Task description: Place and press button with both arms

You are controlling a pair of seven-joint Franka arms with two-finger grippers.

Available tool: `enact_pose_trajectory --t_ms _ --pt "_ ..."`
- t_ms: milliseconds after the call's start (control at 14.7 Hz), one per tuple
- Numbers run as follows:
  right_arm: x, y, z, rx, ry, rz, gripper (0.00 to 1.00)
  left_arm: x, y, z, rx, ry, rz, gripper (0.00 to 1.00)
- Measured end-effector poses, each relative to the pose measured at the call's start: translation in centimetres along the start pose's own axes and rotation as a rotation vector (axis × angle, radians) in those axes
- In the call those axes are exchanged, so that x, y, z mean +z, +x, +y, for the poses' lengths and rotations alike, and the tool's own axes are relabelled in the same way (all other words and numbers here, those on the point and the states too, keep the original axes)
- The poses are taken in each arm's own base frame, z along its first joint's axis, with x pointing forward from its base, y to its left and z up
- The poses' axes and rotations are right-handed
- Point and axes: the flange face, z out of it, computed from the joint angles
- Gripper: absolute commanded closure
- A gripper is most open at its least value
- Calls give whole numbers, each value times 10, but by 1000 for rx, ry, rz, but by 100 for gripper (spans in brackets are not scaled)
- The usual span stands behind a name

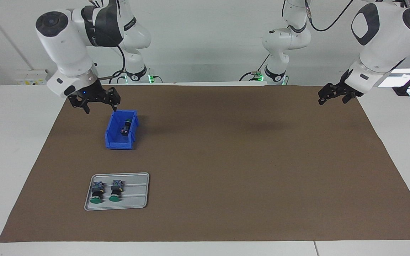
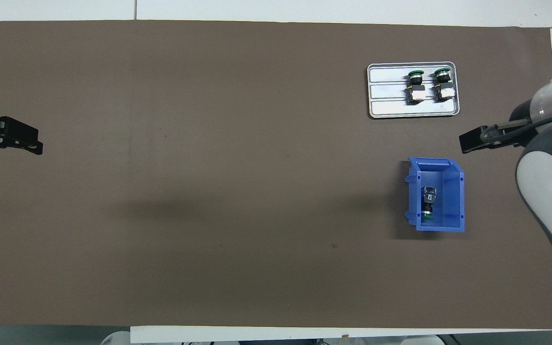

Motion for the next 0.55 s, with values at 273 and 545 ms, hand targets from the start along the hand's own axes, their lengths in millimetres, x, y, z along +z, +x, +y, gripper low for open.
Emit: enact_pose_trajectory --t_ms 273,545 --pt "-47 -3 2 21 4 52 0 0 0 0 0 0 0 0" --pt "-60 -3 0 20 18 77 0 0 0 0 0 0 0 0"
